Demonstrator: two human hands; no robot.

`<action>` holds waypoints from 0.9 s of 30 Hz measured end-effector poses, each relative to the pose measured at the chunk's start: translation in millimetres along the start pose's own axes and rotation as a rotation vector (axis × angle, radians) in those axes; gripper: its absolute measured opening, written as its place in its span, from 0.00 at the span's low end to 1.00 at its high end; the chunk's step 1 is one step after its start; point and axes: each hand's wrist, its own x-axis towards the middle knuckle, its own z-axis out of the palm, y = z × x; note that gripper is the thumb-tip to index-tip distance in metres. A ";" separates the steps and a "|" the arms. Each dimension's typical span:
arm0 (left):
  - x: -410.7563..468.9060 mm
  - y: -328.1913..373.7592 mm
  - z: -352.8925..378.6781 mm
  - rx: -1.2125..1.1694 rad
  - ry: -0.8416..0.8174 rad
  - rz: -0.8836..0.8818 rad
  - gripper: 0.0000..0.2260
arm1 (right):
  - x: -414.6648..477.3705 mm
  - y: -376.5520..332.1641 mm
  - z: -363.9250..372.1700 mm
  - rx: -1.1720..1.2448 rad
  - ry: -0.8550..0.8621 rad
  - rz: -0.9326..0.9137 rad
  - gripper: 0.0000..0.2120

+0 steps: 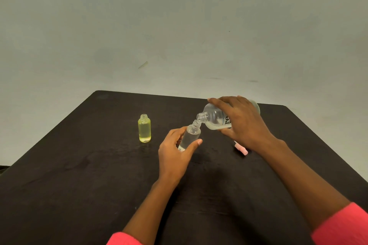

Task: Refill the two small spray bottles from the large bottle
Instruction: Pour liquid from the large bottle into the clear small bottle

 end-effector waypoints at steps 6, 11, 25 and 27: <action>0.2 -0.1 -0.3 0.000 0.000 0.004 0.17 | 0.1 -0.5 -1.1 0.002 -0.012 0.012 0.37; 0.0 -0.7 0.0 0.005 0.000 0.014 0.17 | 0.2 -0.2 -0.9 0.000 -0.020 0.009 0.37; 0.2 -2.5 -0.1 0.006 0.001 0.010 0.17 | 2.2 0.4 0.8 -0.009 0.014 -0.022 0.37; 0.5 -2.6 0.0 0.000 0.003 0.009 0.17 | 2.3 0.4 0.8 -0.009 0.012 -0.024 0.37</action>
